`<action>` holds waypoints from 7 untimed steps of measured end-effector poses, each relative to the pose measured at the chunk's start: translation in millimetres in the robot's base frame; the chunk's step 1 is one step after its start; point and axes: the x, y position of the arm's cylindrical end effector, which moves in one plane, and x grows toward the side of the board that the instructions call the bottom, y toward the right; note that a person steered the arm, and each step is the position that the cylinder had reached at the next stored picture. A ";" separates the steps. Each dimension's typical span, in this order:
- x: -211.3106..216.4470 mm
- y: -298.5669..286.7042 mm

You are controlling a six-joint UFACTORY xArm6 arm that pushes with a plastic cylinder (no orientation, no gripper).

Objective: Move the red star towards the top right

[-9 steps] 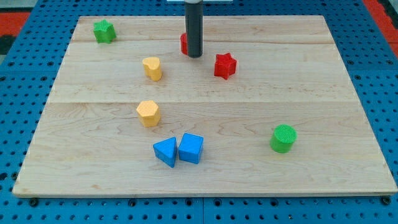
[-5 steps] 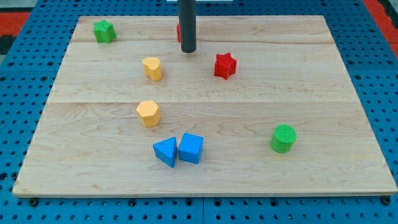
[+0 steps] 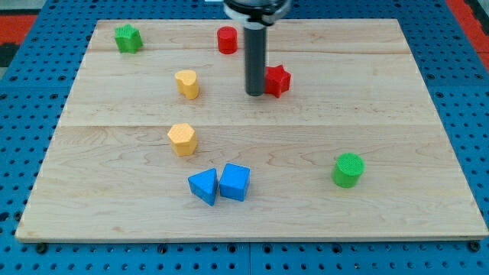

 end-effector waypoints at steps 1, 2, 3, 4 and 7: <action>-30.1 55.4; -66.5 97.0; -70.3 120.8; -98.0 123.2; -89.9 134.6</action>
